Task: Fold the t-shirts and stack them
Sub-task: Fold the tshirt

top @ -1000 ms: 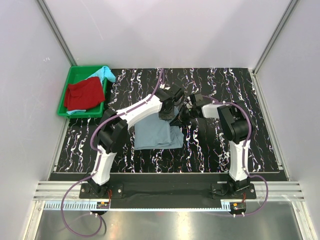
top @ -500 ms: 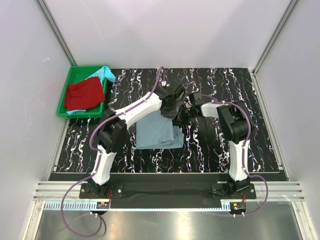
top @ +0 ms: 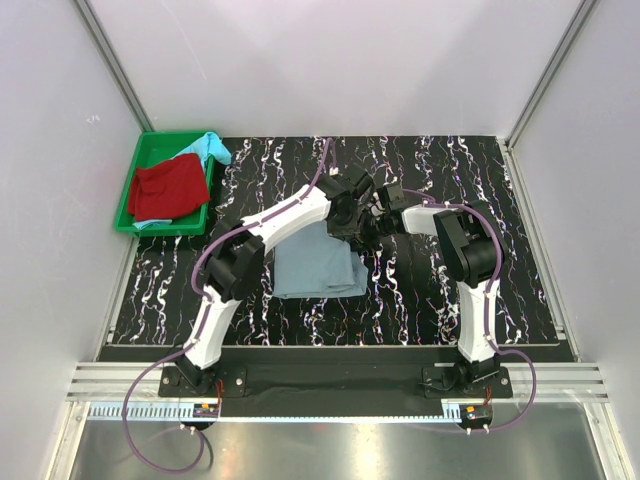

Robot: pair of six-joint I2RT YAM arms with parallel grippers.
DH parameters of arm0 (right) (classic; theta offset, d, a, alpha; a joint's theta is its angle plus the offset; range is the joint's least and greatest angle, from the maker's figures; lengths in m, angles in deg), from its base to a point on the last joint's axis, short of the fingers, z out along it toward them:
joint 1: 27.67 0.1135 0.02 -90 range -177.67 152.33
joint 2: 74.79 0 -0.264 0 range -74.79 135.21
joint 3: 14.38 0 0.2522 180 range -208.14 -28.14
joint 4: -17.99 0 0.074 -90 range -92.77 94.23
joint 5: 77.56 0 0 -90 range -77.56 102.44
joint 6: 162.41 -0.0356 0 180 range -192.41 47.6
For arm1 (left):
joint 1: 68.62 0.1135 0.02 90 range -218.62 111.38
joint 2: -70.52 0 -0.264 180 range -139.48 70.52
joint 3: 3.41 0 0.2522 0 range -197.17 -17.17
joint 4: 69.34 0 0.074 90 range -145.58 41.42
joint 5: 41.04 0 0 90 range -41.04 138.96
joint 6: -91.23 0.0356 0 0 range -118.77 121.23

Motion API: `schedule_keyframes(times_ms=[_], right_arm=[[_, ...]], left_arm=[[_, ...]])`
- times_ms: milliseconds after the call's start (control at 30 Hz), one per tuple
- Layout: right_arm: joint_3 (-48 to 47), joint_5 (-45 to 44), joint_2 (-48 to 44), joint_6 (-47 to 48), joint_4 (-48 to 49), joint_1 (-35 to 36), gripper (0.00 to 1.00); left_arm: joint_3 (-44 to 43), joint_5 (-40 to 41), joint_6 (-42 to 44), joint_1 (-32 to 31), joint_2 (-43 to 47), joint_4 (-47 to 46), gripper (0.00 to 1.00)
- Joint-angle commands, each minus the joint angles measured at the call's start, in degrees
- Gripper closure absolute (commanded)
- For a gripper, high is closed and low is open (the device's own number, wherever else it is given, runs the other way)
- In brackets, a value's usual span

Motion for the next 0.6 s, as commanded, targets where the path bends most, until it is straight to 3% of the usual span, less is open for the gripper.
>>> schedule_keyframes(times_ms=[0,567], right_arm=[[-0.7,-2.3,1.2,1.8,-2.2,0.6,0.95],[0.2,-0.7,-1.8,1.1,-2.2,-0.1,0.94]], left_arm=[[-2.7,-1.9,0.0,0.0,-0.1,-2.5,1.00],[-2.0,-3.7,-0.8,1.5,-0.4,-4.0,1.00]])
